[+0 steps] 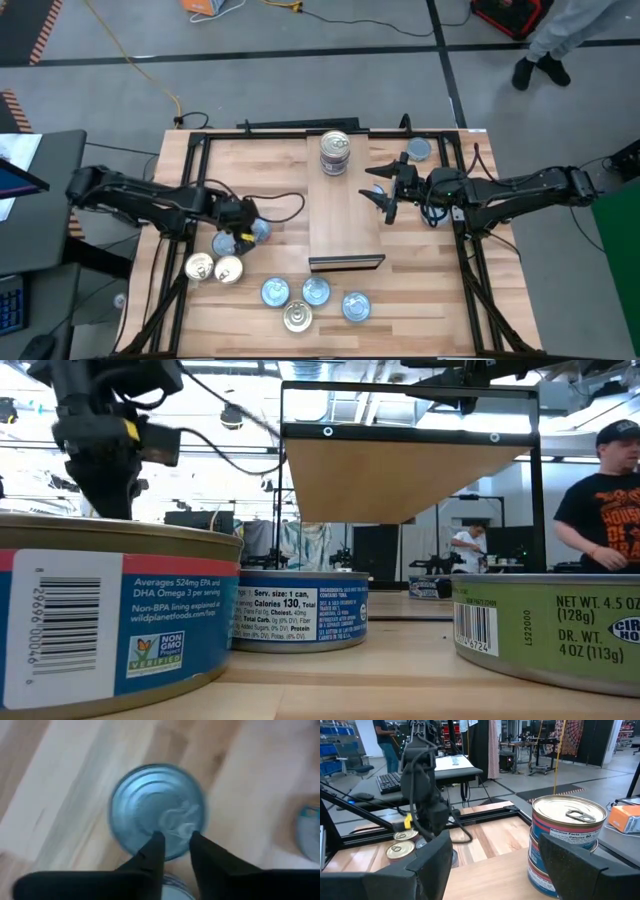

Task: Stack canned seafood by type on shelf
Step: Put the red tuna can on the shelf

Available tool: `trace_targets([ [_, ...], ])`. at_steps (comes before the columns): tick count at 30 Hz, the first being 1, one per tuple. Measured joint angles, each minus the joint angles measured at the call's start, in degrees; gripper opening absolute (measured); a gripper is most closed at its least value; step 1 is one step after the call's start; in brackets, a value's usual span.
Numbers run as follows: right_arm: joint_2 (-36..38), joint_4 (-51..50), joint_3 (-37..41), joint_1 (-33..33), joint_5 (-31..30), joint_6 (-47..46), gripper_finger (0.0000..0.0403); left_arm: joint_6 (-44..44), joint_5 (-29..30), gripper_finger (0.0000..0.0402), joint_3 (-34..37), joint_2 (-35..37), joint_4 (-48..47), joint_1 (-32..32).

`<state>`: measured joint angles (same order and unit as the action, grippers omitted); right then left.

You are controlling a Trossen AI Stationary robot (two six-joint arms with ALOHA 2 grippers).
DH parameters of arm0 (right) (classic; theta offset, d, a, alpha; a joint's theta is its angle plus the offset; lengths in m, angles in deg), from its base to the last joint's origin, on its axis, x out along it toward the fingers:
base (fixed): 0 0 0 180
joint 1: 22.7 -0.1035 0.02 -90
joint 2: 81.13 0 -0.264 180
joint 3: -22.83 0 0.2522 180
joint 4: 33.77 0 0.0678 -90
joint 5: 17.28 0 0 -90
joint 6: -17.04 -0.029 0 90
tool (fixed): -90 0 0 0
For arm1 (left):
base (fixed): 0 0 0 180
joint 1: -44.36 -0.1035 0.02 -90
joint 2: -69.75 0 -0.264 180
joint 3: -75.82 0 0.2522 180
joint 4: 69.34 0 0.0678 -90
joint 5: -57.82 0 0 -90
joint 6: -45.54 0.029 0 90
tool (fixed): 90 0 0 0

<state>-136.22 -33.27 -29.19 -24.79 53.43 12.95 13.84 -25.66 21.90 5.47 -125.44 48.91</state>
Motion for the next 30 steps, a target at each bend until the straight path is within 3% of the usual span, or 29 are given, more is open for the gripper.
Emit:
trace_targets([
  [3, 0.0, 1.0, 0.0, 0.0, 0.0, 0.0, 0.0317, -2.2, 3.9, 0.0126, 0.0, -2.2, -1.3, -1.4],
  [7, 0.0, 1.3, 0.0, 0.0, 0.0, 0.0, 0.0317, 2.1, 1.2, 0.0139, 0.0, -2.9, -0.6, -6.6],
  [12, 0.0, 1.2, 0.0, 0.0, 0.0, 0.8, 0.0317, 8.1, -4.0, 0.0124, 0.0, -3.0, 0.5, -13.8],
  [16, 0.0, 0.8, 0.0, 0.0, 0.0, 0.9, 0.0317, 10.9, -7.2, 0.0115, 0.0, -4.6, 2.3, -16.0],
  [25, 0.0, 0.8, 0.0, 0.0, 0.0, 0.9, 0.0317, 16.2, -5.6, 0.0109, 0.0, -8.4, 3.3, -16.8],
  [30, 0.0, 0.9, 0.0, 0.0, 0.0, 0.9, 0.0317, 18.6, -5.9, 0.0063, 0.0, -8.9, 4.0, -18.3],
])
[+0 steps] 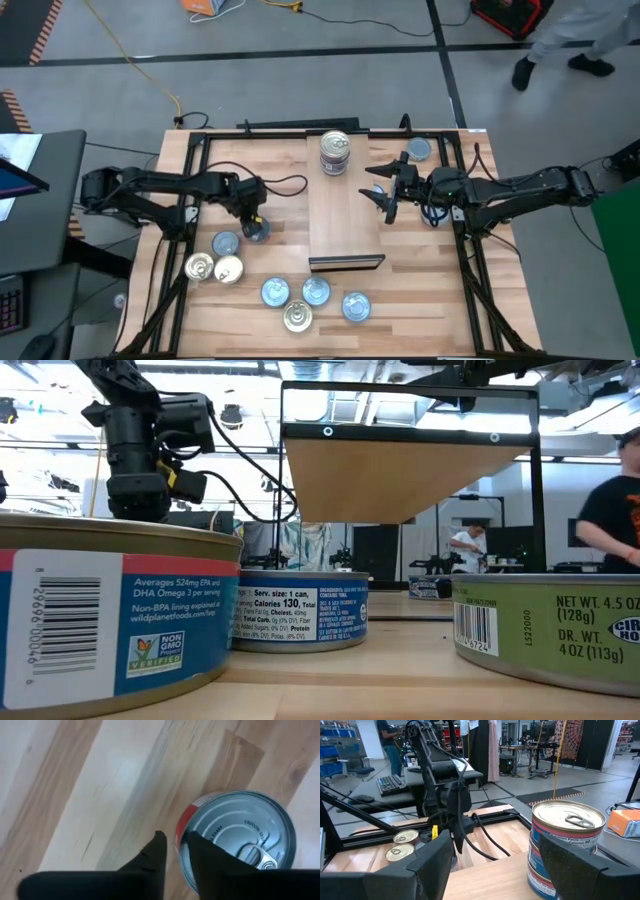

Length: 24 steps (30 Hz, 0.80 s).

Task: Stack canned seafood by type on shelf
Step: Put the red tuna can on the shelf

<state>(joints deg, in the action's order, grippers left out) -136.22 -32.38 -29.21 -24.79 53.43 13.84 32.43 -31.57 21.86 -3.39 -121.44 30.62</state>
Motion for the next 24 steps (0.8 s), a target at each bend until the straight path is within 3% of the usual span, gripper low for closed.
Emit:
trace_targets([
  [4, 0.0, 0.0, 0.0, 0.0, 0.0, 0.0, 0.0317, 1.5, -0.5, 0.0008, 0.5, 0.0, 0.6, -1.5],
  [18, 0.0, 0.0, 0.0, 0.0, 0.0, 0.0, 0.0317, 2.2, 1.0, 0.0000, 3.3, 0.1, 0.7, -6.9],
  [24, 0.0, -0.1, 0.0, 0.0, 0.0, 0.0, 0.0317, 2.3, 4.2, 0.0000, 3.3, 4.0, -0.8, -6.9],
])
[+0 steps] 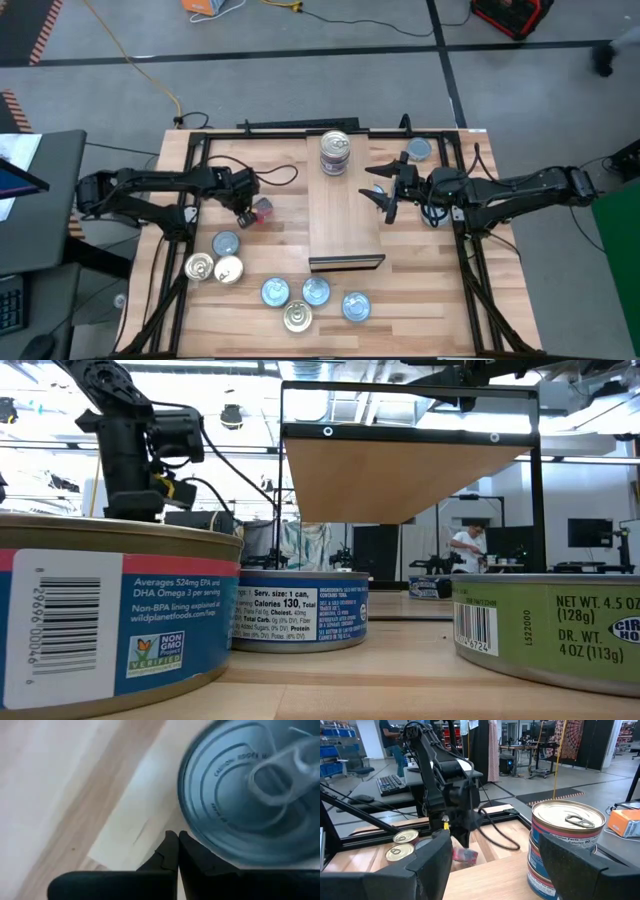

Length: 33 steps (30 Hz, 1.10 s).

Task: Stack canned seafood by type on shelf
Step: Put the red tuna can on the shelf

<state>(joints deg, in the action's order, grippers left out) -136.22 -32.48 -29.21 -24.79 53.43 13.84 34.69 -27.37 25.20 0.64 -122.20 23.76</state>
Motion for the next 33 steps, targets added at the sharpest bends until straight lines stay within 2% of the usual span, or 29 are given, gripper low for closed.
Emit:
trace_targets([
  [6, 0.0, 0.0, 0.0, 0.0, 0.0, -0.1, 0.0317, -1.1, -2.3, 0.0000, 0.0, 7.6, -0.5, 1.1],
  [8, 0.0, 0.0, 0.0, 0.0, 0.0, -0.2, 0.0317, -1.9, -3.1, 0.0000, 0.0, 9.5, 0.5, 3.5],
  [14, 0.0, 0.4, 0.0, 0.0, 0.0, -0.2, 0.0317, -2.7, 0.7, 0.0027, 0.0, 8.9, 1.3, 12.7],
  [22, -0.5, 0.4, 0.0, 0.0, 0.0, -0.2, 0.0317, 9.8, 14.5, 0.0085, 0.0, 5.3, 2.7, 26.8],
  [25, -0.5, 0.5, 0.0, 0.0, 0.0, -0.2, 0.0317, 11.3, 19.6, 0.0115, 0.0, 5.2, 3.5, 30.6],
  [29, -0.5, 0.5, 0.0, 0.0, 0.0, -0.4, 0.0317, 8.6, 21.0, 0.0136, 0.0, 5.3, 4.6, 31.9],
  [33, -0.5, 1.0, 0.0, 0.0, 0.0, -0.5, 0.0317, -1.6, 21.1, 0.0118, 0.0, 5.3, 2.9, 27.2],
])
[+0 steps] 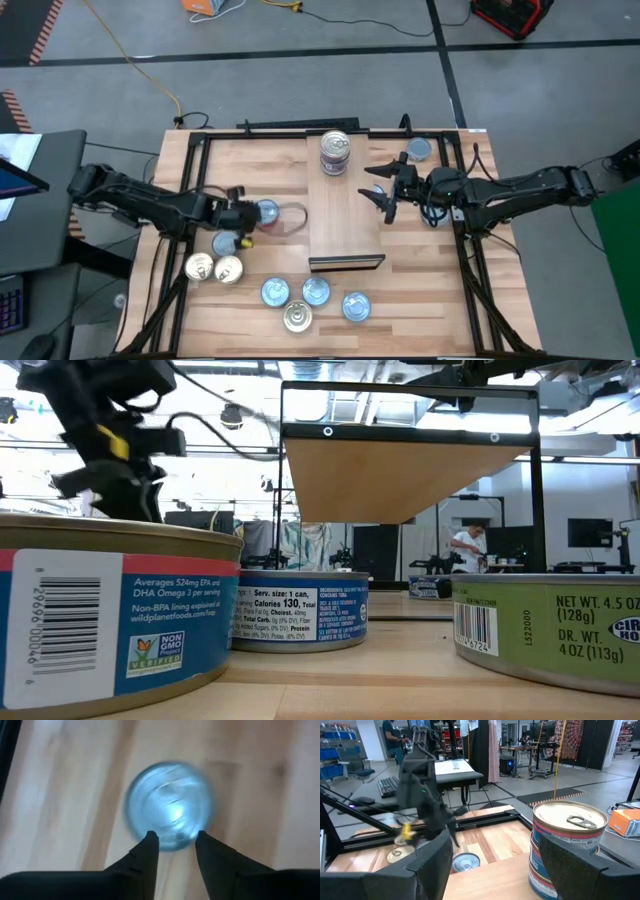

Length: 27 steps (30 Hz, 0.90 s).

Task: Stack canned seafood by type on shelf
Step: Put the red tuna can on the shelf

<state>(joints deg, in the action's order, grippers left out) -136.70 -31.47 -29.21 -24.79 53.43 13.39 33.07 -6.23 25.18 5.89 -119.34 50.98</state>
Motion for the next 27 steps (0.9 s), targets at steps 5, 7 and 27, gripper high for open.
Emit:
trace_targets([
  [5, 0.0, 0.0, 0.0, 0.0, 0.0, 0.0, 0.0317, -7.9, -3.7, 0.0072, 0.0, 0.1, -1.8, -9.8],
  [7, 0.0, 0.0, 0.0, 0.0, 0.0, 0.0, 0.0317, -8.2, -7.2, 0.0058, 0.0, 0.1, -0.1, -13.4],
  [27, 0.0, -0.2, 0.0, 0.0, 0.0, 0.4, 0.0317, -6.2, -14.7, 0.0042, 2.6, -4.0, 10.1, -23.1],
])
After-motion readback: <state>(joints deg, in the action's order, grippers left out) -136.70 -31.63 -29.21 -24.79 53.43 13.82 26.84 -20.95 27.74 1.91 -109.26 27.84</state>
